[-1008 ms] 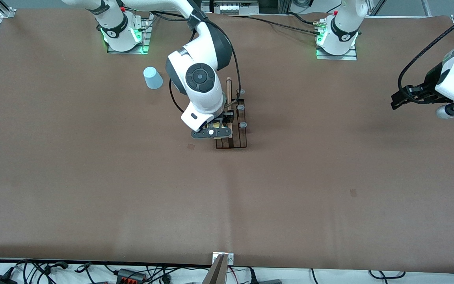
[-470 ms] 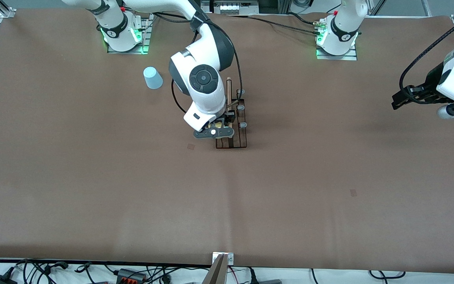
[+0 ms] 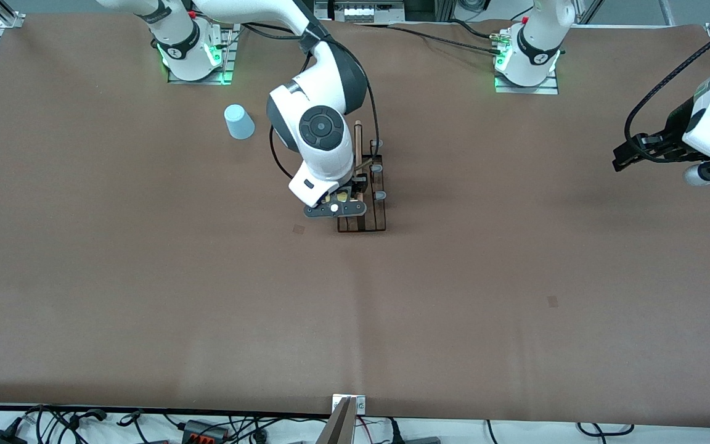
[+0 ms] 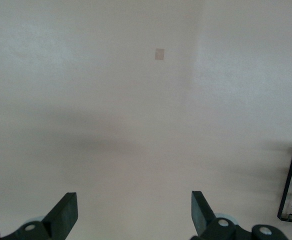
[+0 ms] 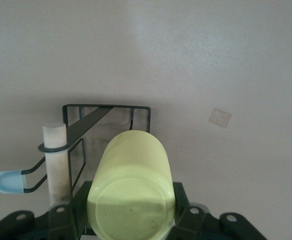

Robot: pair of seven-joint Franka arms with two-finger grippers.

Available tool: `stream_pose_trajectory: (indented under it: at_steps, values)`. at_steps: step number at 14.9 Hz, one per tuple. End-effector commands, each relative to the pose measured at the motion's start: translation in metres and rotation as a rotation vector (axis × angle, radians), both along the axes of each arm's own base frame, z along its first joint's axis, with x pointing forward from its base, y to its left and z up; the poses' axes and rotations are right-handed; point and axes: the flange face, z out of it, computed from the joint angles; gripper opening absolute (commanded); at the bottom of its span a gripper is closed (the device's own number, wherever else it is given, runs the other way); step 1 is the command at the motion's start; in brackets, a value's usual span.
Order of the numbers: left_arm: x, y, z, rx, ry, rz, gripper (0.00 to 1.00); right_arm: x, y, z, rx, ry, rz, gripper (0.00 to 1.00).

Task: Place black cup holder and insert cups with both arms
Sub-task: 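Lower the yellow cup onto a rack peg and open the right gripper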

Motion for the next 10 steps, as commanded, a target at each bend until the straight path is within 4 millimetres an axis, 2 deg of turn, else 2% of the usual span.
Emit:
stream_pose_trajectory:
  at_steps: [1,10]
  values:
    - [0.001,0.001,0.005,-0.026,-0.004,-0.010,1.00,-0.002,0.002,0.002,-0.002,-0.012,-0.003,0.27]
    - [0.001,-0.001,0.009,-0.031,-0.011,-0.076,1.00,-0.003,0.003,-0.008,-0.011,-0.006,-0.004,0.27]
